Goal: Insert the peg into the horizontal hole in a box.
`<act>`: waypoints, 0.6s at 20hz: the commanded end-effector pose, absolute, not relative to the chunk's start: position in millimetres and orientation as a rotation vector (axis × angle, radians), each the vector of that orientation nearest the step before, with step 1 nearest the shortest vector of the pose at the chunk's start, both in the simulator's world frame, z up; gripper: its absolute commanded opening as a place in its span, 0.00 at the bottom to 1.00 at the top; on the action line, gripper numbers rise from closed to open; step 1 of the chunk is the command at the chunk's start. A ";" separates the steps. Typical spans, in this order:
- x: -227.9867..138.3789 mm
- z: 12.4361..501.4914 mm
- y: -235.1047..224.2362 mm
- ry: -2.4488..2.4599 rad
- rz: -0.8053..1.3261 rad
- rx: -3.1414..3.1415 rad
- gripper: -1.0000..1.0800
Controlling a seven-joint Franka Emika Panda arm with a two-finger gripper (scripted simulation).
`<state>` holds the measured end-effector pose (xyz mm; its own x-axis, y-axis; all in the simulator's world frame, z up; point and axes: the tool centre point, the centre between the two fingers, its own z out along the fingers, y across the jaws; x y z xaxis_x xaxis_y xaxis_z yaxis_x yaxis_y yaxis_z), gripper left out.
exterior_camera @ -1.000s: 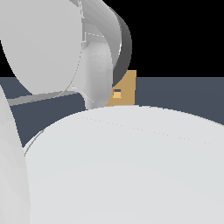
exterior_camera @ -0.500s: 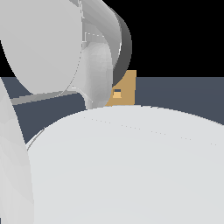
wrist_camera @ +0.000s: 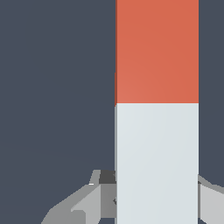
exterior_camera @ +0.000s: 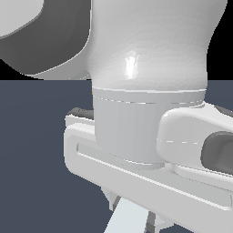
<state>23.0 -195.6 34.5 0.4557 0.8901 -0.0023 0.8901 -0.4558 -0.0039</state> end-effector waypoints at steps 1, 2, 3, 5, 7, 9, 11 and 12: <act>29.1 46.2 -162.3 -1.711 0.001 -2.636 0.00; 30.5 50.8 -146.8 -1.744 0.001 -2.614 0.00; 31.7 55.9 -130.0 -1.779 0.001 -2.591 0.00; 32.6 67.0 -92.8 -1.855 0.002 -2.537 0.00; 31.5 77.6 -57.4 -1.926 0.002 -2.484 0.00; 28.8 87.0 -26.1 -1.988 0.002 -2.436 0.00; 25.4 95.1 0.6 -2.039 0.002 -2.393 0.00; 23.5 98.7 12.3 -2.061 0.002 -2.374 0.00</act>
<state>26.0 -6.0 91.3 0.1696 0.9855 -0.0016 0.9855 -0.1696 -0.0018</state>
